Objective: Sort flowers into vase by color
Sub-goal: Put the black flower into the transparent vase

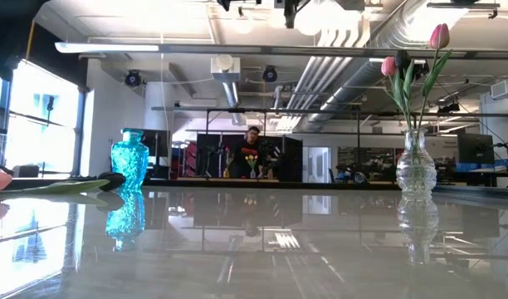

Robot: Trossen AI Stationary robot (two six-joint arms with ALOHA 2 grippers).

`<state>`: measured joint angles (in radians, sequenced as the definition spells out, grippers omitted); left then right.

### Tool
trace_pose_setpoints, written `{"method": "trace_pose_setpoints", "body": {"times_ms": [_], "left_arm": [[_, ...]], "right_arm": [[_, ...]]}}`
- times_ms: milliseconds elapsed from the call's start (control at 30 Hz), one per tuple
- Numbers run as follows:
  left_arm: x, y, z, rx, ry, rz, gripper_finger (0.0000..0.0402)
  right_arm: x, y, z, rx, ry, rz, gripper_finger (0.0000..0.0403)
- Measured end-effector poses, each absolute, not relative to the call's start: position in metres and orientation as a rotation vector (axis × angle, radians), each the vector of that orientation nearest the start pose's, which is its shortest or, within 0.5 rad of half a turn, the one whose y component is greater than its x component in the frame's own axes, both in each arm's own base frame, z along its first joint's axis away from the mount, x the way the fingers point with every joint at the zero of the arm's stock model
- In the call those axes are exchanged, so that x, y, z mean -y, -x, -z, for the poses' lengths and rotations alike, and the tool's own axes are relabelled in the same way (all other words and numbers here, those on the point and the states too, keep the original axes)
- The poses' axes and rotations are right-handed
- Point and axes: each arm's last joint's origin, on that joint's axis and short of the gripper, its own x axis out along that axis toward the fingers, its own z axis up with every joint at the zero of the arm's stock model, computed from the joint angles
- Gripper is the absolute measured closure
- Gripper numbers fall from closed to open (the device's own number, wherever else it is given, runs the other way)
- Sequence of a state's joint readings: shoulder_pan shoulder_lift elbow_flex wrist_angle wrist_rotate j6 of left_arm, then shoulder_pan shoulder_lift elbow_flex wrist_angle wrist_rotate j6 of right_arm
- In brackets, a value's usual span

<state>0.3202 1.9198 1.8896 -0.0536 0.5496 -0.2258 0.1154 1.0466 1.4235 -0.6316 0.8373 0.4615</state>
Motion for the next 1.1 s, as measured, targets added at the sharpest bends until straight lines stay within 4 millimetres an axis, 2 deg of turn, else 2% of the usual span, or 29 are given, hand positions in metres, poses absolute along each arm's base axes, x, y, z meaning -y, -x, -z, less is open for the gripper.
{"method": "trace_pose_setpoints", "body": {"times_ms": [67,133,267,467,633,933,1100], "left_arm": [[-0.127,-0.431,-0.394,-0.121,0.263,0.216,0.0400],[-0.127,-0.431,-0.393,-0.136,0.258,0.212,0.0395],[-0.130,-0.430,-0.389,-0.170,0.266,0.202,0.0374],[-0.133,-0.428,-0.385,-0.205,0.262,0.193,0.0335],[-0.133,-0.428,-0.384,-0.208,0.243,0.191,0.0314],[-0.134,-0.428,-0.382,-0.225,0.246,0.151,0.0309],[-0.134,-0.428,-0.382,-0.222,0.230,0.135,0.0309]], "right_arm": [[0.001,-0.179,-0.455,-0.082,-0.298,0.738,0.0379],[0.000,-0.179,-0.453,-0.108,-0.275,0.733,0.0392],[0.003,-0.176,-0.446,-0.172,-0.236,0.791,0.0383],[0.016,-0.167,-0.421,-0.390,-0.173,0.977,0.0397],[0.024,-0.165,-0.411,-0.500,-0.111,1.065,0.0400],[0.043,-0.155,-0.399,-0.659,-0.117,1.189,0.0401],[0.049,-0.151,-0.399,-0.671,-0.120,1.229,0.0402]]}}
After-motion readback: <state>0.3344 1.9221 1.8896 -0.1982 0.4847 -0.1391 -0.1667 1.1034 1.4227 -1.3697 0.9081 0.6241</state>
